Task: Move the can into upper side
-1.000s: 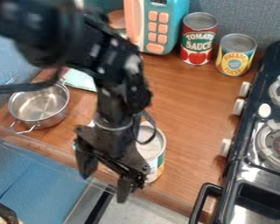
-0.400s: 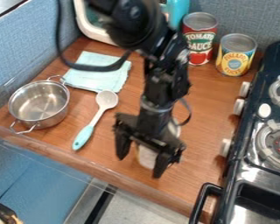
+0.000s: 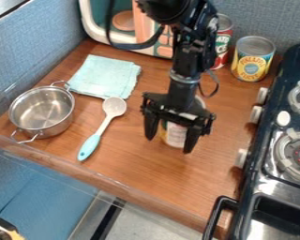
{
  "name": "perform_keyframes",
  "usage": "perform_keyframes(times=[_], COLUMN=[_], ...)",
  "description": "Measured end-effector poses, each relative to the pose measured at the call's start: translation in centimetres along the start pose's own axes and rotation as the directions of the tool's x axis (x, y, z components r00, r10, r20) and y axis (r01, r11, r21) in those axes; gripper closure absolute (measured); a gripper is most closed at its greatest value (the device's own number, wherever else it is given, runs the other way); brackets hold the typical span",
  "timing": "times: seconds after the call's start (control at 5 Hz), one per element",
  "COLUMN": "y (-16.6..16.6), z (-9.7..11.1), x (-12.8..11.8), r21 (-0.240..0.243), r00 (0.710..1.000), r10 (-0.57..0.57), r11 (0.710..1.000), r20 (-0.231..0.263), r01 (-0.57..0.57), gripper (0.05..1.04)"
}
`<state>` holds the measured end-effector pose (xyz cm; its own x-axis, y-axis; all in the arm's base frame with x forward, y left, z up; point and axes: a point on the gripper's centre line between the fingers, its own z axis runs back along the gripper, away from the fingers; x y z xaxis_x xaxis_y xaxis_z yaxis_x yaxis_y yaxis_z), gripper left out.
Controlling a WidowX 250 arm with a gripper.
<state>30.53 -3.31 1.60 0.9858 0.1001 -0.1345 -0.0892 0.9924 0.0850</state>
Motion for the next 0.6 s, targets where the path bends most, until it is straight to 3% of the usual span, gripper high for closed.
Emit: perform_keyframes(times=[0.6], y=[-0.5], z=[1.1], x=[7.9], r21=[0.011], r00=[0.997], r10=[0.062], r11=[0.998], r20=[0.042], r01=[-0.062], gripper=[0.084])
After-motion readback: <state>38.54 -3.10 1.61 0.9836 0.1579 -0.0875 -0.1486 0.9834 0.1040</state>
